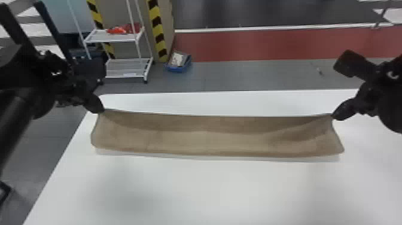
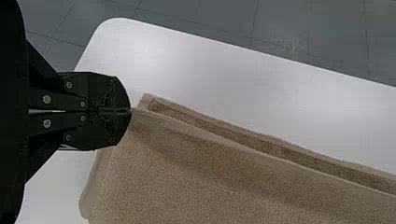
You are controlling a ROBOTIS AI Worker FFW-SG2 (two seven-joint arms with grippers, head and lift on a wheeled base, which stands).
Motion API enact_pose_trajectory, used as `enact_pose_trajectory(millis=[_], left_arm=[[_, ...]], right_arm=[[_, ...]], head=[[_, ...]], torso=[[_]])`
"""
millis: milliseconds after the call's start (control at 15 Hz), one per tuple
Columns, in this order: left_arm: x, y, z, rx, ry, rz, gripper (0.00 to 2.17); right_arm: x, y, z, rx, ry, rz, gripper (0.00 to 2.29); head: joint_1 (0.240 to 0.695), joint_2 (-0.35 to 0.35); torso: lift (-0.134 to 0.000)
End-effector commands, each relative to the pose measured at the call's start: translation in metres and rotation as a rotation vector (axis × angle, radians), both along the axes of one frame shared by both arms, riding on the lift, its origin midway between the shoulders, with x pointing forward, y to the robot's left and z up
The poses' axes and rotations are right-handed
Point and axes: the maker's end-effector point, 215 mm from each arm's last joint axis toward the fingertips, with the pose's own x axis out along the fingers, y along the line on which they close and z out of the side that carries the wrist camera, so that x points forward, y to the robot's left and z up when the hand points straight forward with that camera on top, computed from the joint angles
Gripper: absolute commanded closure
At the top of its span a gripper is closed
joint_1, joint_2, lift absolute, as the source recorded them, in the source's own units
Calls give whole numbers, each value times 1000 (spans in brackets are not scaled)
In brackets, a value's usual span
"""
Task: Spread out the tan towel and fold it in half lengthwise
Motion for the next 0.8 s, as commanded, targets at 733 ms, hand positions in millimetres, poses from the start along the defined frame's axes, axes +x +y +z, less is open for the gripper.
enact_pose_trajectory(millis=[733], left_arm=[[-2, -2, -4, -1, 2, -28, 1436]], right_arm=[[15, -18, -6, -72, -55, -106, 741]], head=[[694, 98]], torso=[[-125]])
